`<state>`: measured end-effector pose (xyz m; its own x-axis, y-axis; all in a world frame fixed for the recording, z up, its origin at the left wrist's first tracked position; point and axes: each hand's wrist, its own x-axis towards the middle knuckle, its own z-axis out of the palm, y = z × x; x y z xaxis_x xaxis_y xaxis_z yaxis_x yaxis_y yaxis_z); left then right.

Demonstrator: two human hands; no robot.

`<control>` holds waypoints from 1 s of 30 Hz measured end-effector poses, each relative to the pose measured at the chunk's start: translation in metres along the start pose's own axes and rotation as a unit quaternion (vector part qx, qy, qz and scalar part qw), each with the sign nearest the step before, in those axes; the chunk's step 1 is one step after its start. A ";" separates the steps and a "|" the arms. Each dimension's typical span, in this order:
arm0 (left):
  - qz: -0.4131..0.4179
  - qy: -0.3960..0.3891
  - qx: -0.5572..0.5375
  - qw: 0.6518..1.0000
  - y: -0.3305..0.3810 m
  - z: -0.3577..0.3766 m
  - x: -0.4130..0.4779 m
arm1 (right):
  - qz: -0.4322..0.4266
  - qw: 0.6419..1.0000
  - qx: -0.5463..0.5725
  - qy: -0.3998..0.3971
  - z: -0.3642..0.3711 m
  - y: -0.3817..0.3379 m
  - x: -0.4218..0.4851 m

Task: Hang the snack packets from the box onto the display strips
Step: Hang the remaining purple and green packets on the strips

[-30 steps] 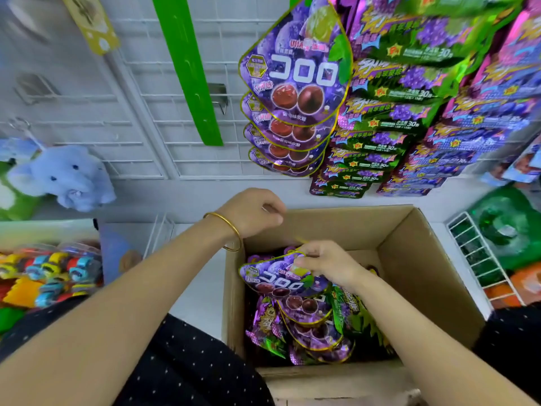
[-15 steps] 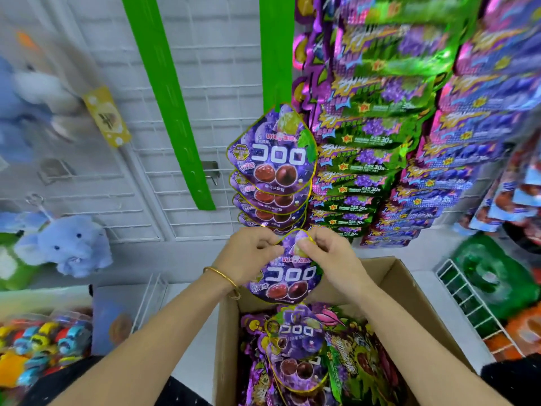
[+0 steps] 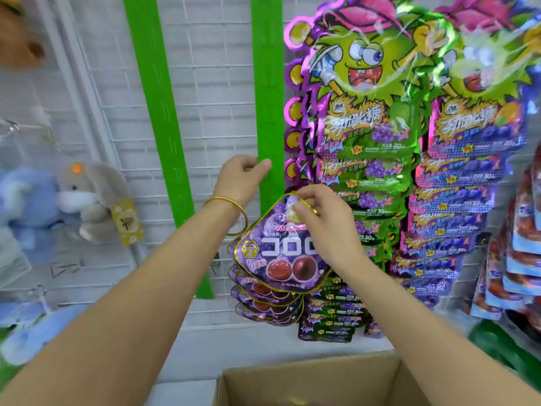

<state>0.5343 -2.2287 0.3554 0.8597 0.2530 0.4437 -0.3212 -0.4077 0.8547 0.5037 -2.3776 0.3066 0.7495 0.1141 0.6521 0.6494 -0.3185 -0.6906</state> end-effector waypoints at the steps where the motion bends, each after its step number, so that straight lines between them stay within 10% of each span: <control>1: 0.000 0.000 0.004 1.000 0.004 0.001 0.002 | -0.014 1.000 0.002 0.015 0.002 -0.005 0.008; 22: -0.122 -0.037 0.017 0.992 0.008 -0.006 0.009 | 0.003 0.997 -0.082 0.013 0.027 -0.005 0.043; 30: -0.004 -0.064 0.081 0.995 -0.021 -0.012 -0.028 | -0.030 0.990 -0.132 -0.034 0.029 0.012 0.024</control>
<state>0.5123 -2.2164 0.3284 0.9083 0.1477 0.3914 -0.2554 -0.5452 0.7985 0.5332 -2.3515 0.3049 0.7234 0.2000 0.6609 0.6431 -0.5436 -0.5394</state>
